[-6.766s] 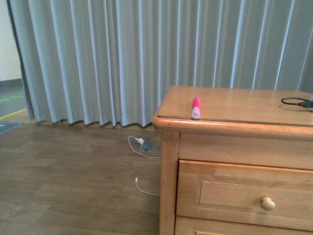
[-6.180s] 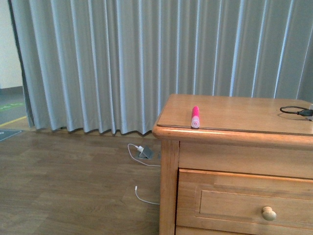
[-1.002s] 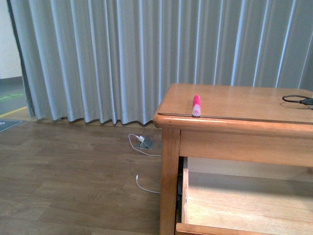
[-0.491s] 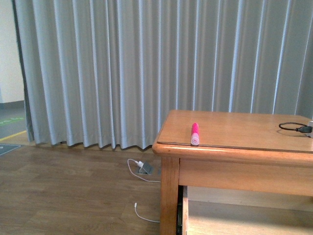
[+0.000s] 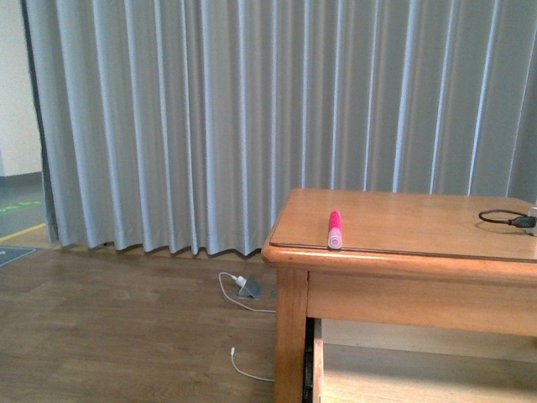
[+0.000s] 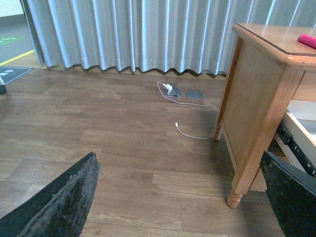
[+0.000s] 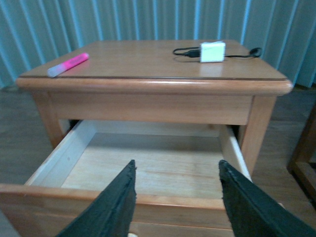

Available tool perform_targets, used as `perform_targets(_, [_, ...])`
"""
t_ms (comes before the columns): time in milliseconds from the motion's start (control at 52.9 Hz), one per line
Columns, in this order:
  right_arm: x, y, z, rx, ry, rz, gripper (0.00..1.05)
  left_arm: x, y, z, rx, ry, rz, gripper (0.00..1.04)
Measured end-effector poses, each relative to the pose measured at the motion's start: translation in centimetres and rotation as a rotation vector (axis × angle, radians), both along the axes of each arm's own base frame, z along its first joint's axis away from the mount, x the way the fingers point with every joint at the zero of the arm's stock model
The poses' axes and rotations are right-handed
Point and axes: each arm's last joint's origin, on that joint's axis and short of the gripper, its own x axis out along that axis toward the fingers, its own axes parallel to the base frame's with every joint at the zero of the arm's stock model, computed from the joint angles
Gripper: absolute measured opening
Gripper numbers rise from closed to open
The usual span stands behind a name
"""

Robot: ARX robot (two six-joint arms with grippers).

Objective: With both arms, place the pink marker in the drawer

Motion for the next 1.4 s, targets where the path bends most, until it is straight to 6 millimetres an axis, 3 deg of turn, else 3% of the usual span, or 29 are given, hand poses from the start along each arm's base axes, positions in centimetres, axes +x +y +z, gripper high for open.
perform_targets(246, [0.0, 0.1, -0.7, -0.007, -0.002, -0.003, 0.01, 0.0, 0.0, 0.0, 0.000, 0.000, -0.001, 0.99])
perform_targets(548, [0.0, 0.1, -0.7, -0.010, -0.004, -0.002, 0.57, 0.0, 0.0, 0.0, 0.000, 0.000, -0.001, 0.99])
perform_targets(624, [0.0, 0.1, -0.7, -0.010, -0.004, -0.002, 0.77, 0.0, 0.0, 0.0, 0.000, 0.000, -0.001, 0.99])
perform_targets(756, [0.0, 0.1, -0.7, -0.009, -0.004, -0.002, 0.98, 0.0, 0.0, 0.0, 0.000, 0.000, -0.001, 0.99])
perform_targets(945, [0.0, 0.1, -0.7, -0.010, -0.004, -0.002, 0.96, 0.0, 0.0, 0.0, 0.000, 0.000, 0.000, 0.99])
perform_targets(1040, [0.0, 0.1, -0.7, -0.010, -0.004, -0.003, 0.96, 0.3, -0.1, -0.4, -0.124, 0.048, 0.158, 0.99])
perform_targets(1115, [0.0, 0.1, -0.7, -0.010, -0.004, -0.002, 0.96, 0.7, -0.6, 0.1, -0.148, 0.093, 0.151, 0.99])
perform_targets(1229, [0.0, 0.1, -0.7, -0.010, -0.004, -0.002, 0.96, 2.4, -1.4, 3.1, -0.147, 0.101, 0.060, 0.99])
perform_targets(1304, [0.0, 0.1, -0.7, -0.010, -0.004, -0.002, 0.96, 4.9, -2.5, 6.1, -0.095, 0.095, -0.046, 0.99])
perform_targets(1399, [0.0, 0.1, -0.7, -0.010, -0.004, -0.002, 0.96, 8.0, -4.2, 8.3, -0.017, 0.086, -0.130, 0.99])
